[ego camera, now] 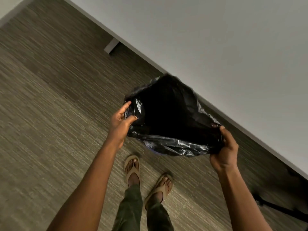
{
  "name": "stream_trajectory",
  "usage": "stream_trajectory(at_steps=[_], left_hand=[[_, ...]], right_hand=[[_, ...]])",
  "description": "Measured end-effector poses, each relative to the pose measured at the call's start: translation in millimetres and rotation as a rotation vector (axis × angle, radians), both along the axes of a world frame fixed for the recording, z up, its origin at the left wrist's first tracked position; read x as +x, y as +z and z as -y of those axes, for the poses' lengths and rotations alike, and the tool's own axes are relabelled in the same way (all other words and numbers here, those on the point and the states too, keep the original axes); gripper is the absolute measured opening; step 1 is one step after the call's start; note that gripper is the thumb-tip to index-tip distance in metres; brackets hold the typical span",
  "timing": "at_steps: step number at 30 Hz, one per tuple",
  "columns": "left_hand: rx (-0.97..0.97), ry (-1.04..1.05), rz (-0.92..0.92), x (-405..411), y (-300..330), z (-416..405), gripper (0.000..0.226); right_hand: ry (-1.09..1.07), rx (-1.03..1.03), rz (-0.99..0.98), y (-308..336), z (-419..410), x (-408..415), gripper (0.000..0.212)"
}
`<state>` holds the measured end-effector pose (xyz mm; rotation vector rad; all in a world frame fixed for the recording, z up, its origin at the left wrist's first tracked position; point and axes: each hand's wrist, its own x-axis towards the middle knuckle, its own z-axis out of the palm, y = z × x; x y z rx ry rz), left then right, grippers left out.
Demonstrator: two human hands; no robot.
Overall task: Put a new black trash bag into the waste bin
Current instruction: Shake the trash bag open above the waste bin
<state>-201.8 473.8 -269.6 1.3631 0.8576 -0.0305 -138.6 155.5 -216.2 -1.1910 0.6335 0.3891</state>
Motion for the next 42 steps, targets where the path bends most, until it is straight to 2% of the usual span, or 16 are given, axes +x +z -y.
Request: stream_trajectory(at_steps=[3,6,9,13,15,17,22,26,30,32,34,36,37,40,42], left_hand=[[0.153,-0.095,-0.064,-3,-36,9,0.065],[0.420,-0.173,-0.133,-6,-75,22,0.076],[0.533,-0.292,-0.249,-14,-108,35,0.074],[0.601,-0.383,-0.395,-23,-141,46,0.086],[0.625,-0.425,-0.432,-32,-155,52,0.081],[0.626,-0.414,-0.435,-40,-167,56,0.067],[0.735,-0.269,-0.386,-33,-178,57,0.064],[0.720,-0.290,-0.394,-23,-185,49,0.056],[0.732,-0.340,-0.335,-14,-191,50,0.037],[0.761,-0.386,-0.360,-6,-192,50,0.042],[0.797,-0.442,-0.399,1,-194,50,0.048],[0.839,-0.509,-0.420,6,-199,49,0.051],[0.859,-0.543,-0.423,8,-201,49,0.051],[0.902,-0.630,-0.448,12,-204,48,0.051],[0.906,-0.690,-0.487,14,-209,44,0.048]], right_hand=[[-0.073,-0.027,-0.050,-38,-2,-1,0.020],[-0.153,-0.024,-0.101,-79,-8,-1,0.032],[-0.190,-0.089,-0.168,-121,-11,-7,0.039],[-0.096,-0.350,-0.356,-173,-7,-19,0.029],[0.014,-0.473,-0.414,-193,-1,-29,0.025],[0.132,-0.608,-0.381,-210,10,-39,0.025],[-0.014,-1.010,-0.282,-234,37,-22,0.029],[0.272,-0.971,-0.311,-252,49,-10,0.017],[0.323,-0.735,-0.304,-250,47,-3,0.019],[0.300,-0.770,-0.208,-245,40,0,0.021],[0.276,-1.110,0.121,-241,29,0,0.028],[0.433,-1.387,0.506,-241,9,-1,0.034],[0.589,-1.401,0.569,-241,-4,-1,0.036],[0.969,-1.245,0.425,-258,-35,0,0.059],[1.019,-1.205,0.373,-274,-44,8,0.059]])
